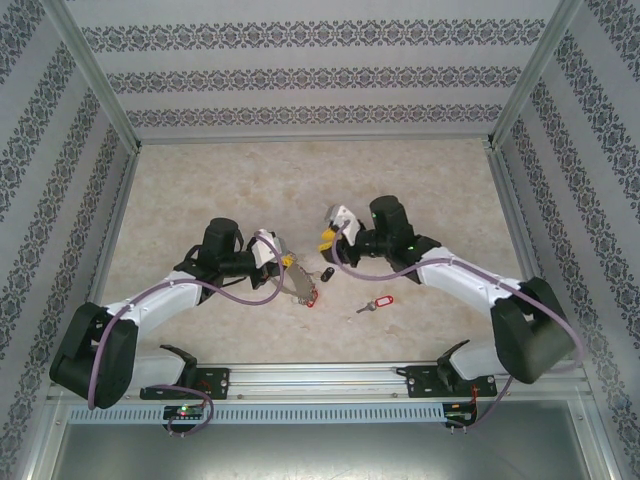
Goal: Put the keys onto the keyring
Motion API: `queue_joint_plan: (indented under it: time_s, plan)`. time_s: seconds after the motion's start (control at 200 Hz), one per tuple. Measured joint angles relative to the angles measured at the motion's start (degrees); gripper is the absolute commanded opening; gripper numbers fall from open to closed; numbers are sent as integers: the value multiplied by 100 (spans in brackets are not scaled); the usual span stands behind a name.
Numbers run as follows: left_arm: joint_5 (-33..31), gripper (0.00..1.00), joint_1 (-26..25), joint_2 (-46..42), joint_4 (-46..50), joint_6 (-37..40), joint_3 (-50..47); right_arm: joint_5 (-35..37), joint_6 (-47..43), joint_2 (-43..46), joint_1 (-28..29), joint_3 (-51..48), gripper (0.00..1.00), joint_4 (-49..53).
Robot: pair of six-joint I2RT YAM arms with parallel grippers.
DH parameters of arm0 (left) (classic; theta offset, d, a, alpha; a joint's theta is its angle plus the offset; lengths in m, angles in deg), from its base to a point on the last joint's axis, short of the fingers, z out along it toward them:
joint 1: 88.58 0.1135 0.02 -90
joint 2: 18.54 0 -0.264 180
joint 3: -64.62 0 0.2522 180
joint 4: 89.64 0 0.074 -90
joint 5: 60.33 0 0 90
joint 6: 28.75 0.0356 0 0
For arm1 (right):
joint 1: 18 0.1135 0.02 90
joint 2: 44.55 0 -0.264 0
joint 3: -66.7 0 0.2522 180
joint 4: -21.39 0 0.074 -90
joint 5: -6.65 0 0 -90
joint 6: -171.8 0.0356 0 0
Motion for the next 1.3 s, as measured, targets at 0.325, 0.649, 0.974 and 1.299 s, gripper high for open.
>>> queue_joint_plan:
  time_s: [0.325, 0.649, 0.974, 1.299]
  plan:
    - [11, 0, 0, -374, -46, -107, -59, 1869, 3399, 286, -258, 514, 31, 3051]
    - [11, 0, 0, -518, 0, -103, -59, 2629, 4741, 387, 271, -39, 38, 4780]
    - [15, 0, 0, -540, 131, -81, -59, 2605, 4199, -101, 328, -83, 43, 4317]
    - [17, 0, 0, -538, 210, -61, -59, 2406, 3888, -442, 254, -313, 42, 3773]
